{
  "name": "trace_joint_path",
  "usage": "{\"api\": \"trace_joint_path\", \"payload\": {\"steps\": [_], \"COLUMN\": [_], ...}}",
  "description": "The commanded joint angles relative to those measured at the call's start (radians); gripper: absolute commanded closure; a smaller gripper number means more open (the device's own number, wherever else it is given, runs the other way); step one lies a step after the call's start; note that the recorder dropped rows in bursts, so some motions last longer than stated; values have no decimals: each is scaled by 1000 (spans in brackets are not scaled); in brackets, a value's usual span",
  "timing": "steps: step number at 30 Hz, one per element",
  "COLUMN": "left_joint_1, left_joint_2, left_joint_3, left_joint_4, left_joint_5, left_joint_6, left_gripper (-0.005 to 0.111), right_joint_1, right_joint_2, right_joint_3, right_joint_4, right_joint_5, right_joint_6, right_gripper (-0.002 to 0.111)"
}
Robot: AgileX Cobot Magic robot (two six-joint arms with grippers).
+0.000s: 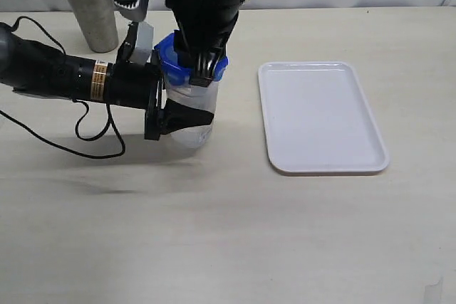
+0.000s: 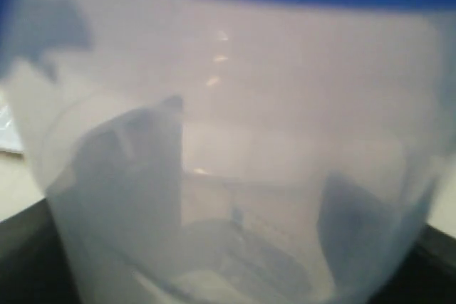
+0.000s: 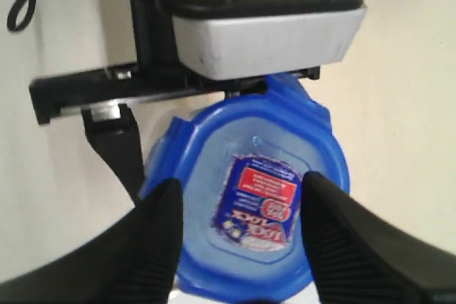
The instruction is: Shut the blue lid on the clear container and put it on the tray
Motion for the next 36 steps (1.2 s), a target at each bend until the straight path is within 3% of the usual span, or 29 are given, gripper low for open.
{"api": "trace_joint_path", "payload": {"steps": [1, 3, 8, 14, 22, 34, 36], "left_joint_1": [0, 0, 0, 0, -20, -29, -29], "left_joint_2": [30, 30, 30, 30, 35, 95, 95], "left_joint_3": [-3, -3, -3, -3, -3, -3, -3], "left_joint_4": [-136, -136, -114, -102, -106, -227, -227], "left_joint_5": [-40, -40, -40, -40, -40, -40, -40], "left_joint_6": [-2, 5, 17, 37, 105, 126, 119], "left_gripper": [107, 107, 107, 107, 107, 106, 98], "right_joint_1": [-1, -1, -1, -1, -1, -1, -1], "right_joint_2": [-25, -19, 26, 74, 87, 87, 89], "right_joint_3": [4, 4, 4, 4, 4, 4, 4], "right_joint_4": [13, 13, -15, -167, -161, -138, -138], "right_joint_5": [-67, -102, -100, -91, -79, -36, -21], "right_joint_6": [207, 303, 343, 489, 493, 493, 494], "right_gripper": [60, 67, 103, 103, 103, 103, 103]}}
